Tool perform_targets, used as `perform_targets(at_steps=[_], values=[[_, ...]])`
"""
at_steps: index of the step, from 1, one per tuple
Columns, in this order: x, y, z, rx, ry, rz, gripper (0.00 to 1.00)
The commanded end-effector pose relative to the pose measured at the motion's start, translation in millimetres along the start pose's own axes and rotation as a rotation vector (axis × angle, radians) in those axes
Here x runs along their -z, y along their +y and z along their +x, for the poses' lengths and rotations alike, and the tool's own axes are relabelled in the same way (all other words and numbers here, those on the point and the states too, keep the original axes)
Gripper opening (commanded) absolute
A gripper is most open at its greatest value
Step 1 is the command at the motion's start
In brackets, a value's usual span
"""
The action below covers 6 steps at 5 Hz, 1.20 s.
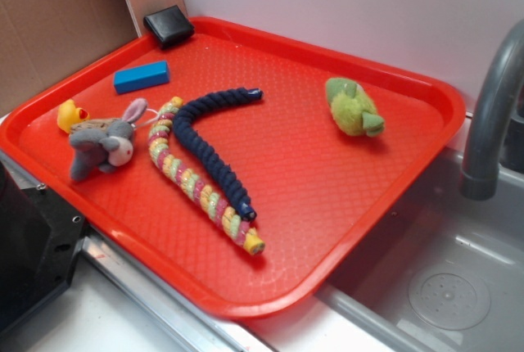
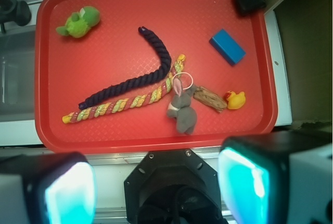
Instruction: Grab the green animal.
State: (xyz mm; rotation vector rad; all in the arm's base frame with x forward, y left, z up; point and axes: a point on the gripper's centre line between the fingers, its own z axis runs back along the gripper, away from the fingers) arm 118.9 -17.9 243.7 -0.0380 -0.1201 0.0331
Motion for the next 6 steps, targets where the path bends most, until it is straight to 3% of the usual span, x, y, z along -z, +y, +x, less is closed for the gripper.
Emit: perform_targets(at_steps=[1,2,3,4,5,6], values=[[0.0,0.0,0.0,0.000,0.000,0.000,1.00],[43.4,-5.7,29.6,0.009,0.120,0.096,1.00],[83.9,-36.0,63.4,-0.218,0.041,0.073,1.00],[111.9,-53.1,93.4,-0.389,0.004,0.050,1.00],[143.6,-54.8,133.1,-0.500,-0.074,0.061,1.00],[169.9,-63.6,159.0,-0.490,-0.109,0.041,1.00]])
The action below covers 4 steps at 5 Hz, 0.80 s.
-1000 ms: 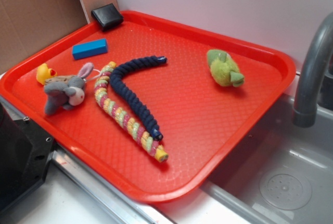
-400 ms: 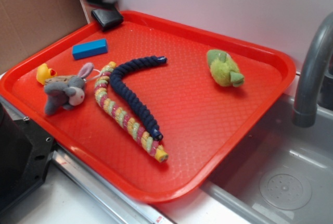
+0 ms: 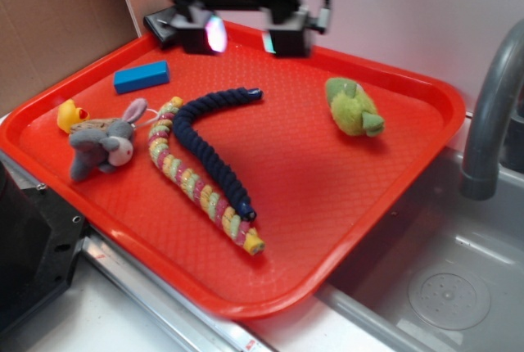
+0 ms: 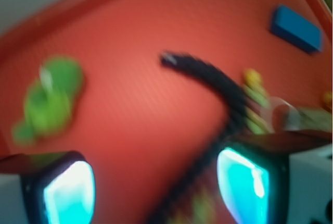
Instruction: Grab the green animal.
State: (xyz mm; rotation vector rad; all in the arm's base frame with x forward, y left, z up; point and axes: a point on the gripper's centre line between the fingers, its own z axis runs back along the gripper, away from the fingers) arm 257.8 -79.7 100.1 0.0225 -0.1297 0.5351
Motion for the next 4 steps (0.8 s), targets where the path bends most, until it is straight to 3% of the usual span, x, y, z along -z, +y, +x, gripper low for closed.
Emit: perform_targets(at_steps=[1,2,3,4], values=[[32.8,-37.7,51.1,0.043,-0.083,-0.164,1.00],[50.8,-48.8,55.2,0.113,-0.055,-0.348,1.00],[72.8,-54.2,49.0,0.187,0.051,-0.392,1.00],[73.7,-50.9,40.0,0.263,0.037,-0.290,0.00]])
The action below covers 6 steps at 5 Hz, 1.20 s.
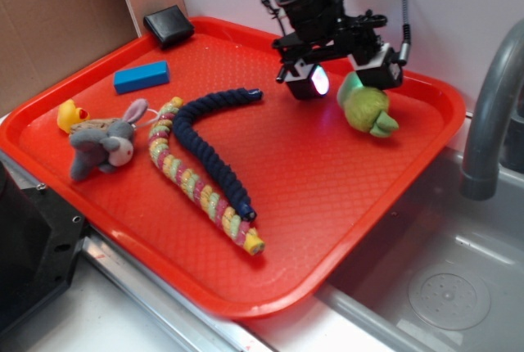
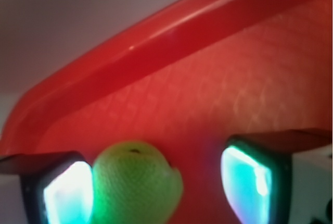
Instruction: Grab the green animal.
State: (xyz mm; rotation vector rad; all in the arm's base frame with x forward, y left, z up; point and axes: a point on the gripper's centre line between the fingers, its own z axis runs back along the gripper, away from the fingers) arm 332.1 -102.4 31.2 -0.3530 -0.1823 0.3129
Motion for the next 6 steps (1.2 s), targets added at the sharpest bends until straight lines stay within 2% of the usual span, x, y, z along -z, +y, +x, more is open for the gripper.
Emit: perform_targets(at_steps=[1,2,3,4,5,6], values=[[-15.4,9.5,-11.8,0.147,0.017,0.215,0.00],[-57.9,23.5,-19.0,0.230,0.053,0.264,0.00],[-112.0,36.9,21.4,0.228,0.027,0.267,0.00],[-181.9,57.4,5.8,0.238,-0.020,0.370,0.00],[-234.1,67.2,-8.6,0.201,-0.013,0.432,0.00],[-278.9,77.3,-31.8,0.180,-0.075,0.432,0.00]])
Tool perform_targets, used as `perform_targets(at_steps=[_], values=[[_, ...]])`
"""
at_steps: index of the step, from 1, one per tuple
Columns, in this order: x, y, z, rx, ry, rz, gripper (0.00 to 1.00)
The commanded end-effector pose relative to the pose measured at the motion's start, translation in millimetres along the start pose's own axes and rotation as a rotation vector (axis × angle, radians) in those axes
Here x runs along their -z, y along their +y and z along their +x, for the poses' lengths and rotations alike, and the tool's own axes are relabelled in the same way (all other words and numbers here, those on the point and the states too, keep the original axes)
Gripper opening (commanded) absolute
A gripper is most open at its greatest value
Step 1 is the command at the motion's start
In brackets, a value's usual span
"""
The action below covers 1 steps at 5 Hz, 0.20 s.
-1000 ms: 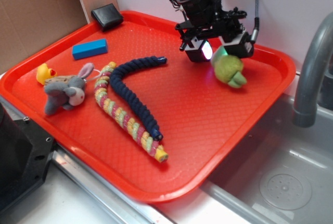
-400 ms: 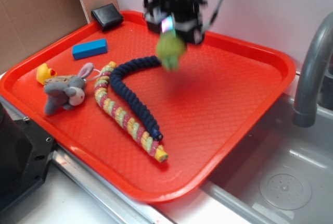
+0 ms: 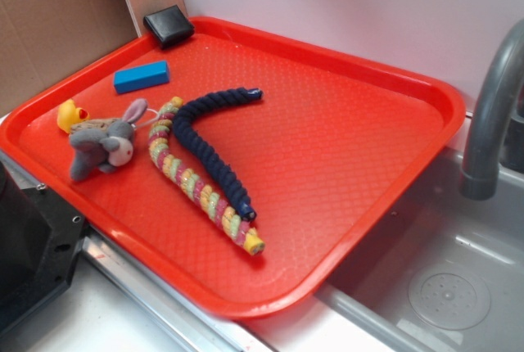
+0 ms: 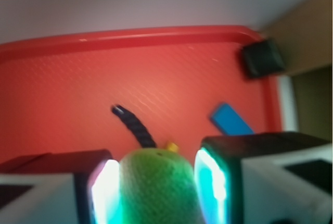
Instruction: Grab the green animal.
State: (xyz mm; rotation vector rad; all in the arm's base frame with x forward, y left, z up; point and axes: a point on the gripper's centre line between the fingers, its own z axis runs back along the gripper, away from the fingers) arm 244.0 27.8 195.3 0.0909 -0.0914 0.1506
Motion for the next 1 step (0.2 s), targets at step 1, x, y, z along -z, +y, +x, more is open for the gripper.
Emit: perform_targets(at_steps=[1], values=[[-66.9,30.2,-35.4,-0.032,-0.122,-0.027,0.00]])
